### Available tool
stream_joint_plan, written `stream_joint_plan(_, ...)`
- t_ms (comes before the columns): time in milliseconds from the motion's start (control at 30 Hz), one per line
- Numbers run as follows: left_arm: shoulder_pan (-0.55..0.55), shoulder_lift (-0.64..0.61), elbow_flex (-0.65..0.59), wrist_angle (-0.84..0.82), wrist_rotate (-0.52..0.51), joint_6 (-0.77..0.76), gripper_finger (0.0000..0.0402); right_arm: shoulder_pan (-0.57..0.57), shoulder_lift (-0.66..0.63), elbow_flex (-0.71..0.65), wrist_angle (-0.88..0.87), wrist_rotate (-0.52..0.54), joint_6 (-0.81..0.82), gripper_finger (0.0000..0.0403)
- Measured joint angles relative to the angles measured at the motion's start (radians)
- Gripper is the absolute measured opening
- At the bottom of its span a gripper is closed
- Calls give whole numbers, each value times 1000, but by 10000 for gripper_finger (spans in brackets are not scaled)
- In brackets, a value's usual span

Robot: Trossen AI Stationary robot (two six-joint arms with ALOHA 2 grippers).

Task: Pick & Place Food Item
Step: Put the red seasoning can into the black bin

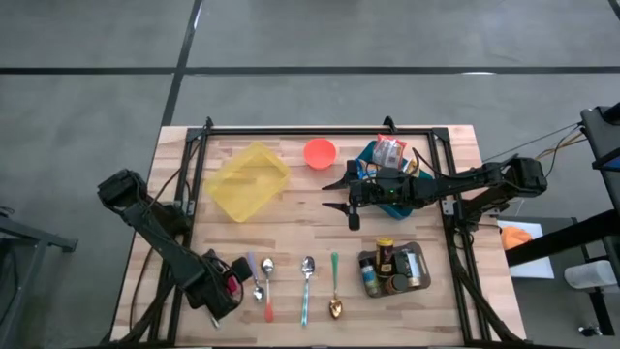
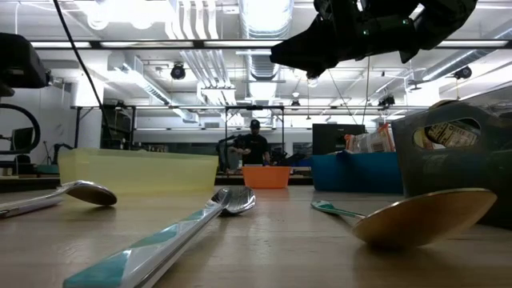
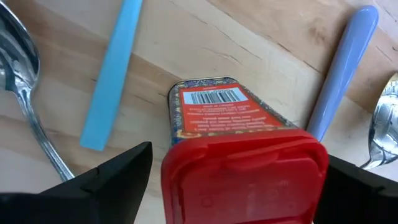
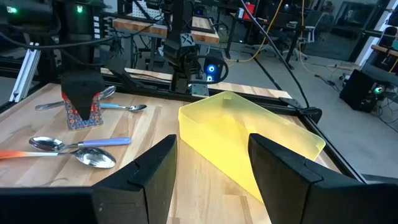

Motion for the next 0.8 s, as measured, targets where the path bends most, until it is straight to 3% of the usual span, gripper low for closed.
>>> stream_joint_plan(133,0,-1,0,0,0,5,336,0,0,0,0,0,0,196)
stream_joint_plan(533,0,-1,1,-1,1,7,194,0,0,0,0,0,0,196)
stream_joint_plan(800,1,-1,1,-1,-12,8,207,0,0,0,0,0,0,196)
